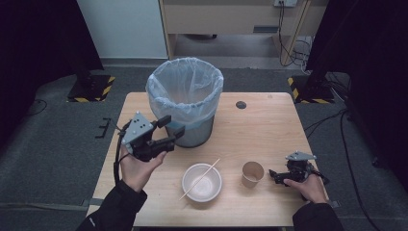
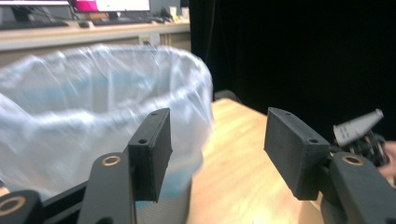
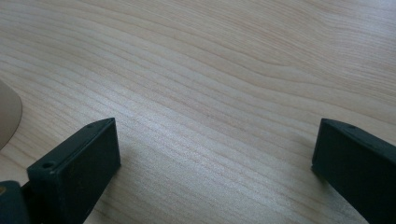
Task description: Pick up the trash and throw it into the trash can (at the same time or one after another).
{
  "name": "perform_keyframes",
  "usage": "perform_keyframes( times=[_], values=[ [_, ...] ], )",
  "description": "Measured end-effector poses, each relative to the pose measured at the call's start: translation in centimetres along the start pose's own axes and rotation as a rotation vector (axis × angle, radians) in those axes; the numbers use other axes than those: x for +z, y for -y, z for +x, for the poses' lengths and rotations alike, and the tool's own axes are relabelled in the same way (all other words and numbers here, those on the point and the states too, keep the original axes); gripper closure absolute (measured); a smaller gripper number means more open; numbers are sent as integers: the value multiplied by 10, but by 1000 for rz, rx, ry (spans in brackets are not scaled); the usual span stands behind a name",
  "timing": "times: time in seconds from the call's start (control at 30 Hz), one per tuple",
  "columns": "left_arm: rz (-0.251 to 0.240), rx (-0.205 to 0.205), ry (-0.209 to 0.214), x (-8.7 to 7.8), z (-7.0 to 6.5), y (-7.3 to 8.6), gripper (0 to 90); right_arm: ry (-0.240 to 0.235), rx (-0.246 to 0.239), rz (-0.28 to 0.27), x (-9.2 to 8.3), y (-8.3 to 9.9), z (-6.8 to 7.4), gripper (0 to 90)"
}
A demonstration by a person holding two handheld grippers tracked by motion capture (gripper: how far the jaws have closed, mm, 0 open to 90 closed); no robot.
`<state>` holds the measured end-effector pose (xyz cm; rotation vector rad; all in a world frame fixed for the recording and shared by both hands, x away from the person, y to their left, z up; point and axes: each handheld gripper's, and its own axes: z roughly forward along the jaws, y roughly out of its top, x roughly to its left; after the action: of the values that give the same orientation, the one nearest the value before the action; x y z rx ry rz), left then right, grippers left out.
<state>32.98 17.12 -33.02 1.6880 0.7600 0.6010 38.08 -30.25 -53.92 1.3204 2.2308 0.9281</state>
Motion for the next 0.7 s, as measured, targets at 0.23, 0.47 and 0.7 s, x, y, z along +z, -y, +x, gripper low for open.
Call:
perform_keyframes(
  times=[0.23, 0.47, 0.7],
  values=[
    [123, 1, 43, 13, -15, 45, 386, -4, 1, 1, 0, 0, 0, 11],
    [229, -47, 102, 29, -24, 81, 410, -5, -2, 0, 0, 0, 1, 11],
    [312, -70, 111, 50, -32, 108, 449, -5, -3, 0, 0, 0, 1, 11]
  ],
)
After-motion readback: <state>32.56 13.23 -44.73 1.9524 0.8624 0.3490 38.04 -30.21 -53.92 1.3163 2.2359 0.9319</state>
